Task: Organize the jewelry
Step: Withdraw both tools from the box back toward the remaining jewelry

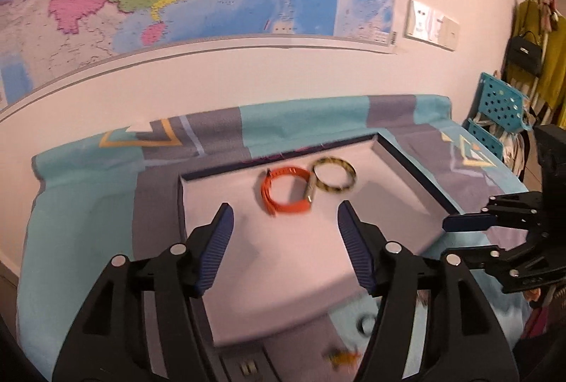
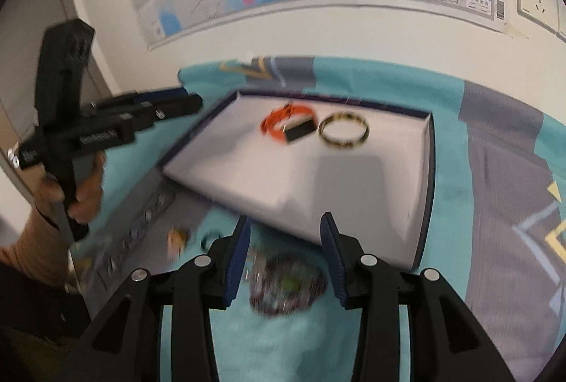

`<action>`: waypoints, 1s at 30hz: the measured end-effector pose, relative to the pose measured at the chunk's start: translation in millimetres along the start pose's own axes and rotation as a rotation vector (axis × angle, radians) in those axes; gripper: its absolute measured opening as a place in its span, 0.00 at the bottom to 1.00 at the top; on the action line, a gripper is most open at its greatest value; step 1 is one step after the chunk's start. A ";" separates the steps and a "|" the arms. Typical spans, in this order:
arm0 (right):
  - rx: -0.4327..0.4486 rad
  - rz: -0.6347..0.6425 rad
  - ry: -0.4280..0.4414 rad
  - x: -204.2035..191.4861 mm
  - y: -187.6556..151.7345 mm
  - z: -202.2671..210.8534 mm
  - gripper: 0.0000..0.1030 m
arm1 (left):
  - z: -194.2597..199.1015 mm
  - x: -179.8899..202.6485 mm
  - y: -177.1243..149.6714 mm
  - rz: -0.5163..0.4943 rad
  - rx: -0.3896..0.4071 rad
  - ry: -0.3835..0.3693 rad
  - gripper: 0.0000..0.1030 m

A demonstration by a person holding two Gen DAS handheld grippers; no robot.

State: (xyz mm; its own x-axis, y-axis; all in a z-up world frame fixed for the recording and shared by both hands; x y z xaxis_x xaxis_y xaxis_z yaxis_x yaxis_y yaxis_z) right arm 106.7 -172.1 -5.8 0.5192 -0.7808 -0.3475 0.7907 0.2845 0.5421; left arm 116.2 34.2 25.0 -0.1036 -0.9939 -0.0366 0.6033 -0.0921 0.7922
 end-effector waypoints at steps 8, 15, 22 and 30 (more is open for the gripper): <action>-0.052 0.005 -0.010 -10.1 -36.8 -2.5 0.37 | 19.6 5.5 -48.9 0.022 -0.048 -0.025 0.62; -0.060 0.065 -0.055 -25.2 -38.5 -14.0 0.36 | 18.5 17.7 -74.7 0.025 -0.092 -0.042 0.62; -0.070 0.119 -0.133 -29.3 -37.4 -27.3 0.27 | 20.7 21.1 -83.9 0.042 -0.104 -0.049 0.64; -0.055 0.097 -0.108 -23.2 -37.7 -19.9 0.17 | 20.4 20.6 -90.0 0.067 -0.114 -0.056 0.65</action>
State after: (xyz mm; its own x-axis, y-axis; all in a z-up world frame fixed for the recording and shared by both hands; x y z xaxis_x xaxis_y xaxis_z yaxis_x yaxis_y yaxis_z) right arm 71.2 -153.6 -33.4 0.5584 -0.8026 -0.2099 0.7566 0.3888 0.5258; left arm 43.7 23.2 -34.6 -0.1025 -0.9934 0.0508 0.6959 -0.0352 0.7173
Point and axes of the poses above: each gripper's, at about its wrist camera, not at the fingertips, and z roughly against the way its jaws point, x to its right, y to its top, the point moved 2 cm from there along -z, roughly the way its jaws point, and after that the axes turned 7 degrees about y, right-handed, at the moved point
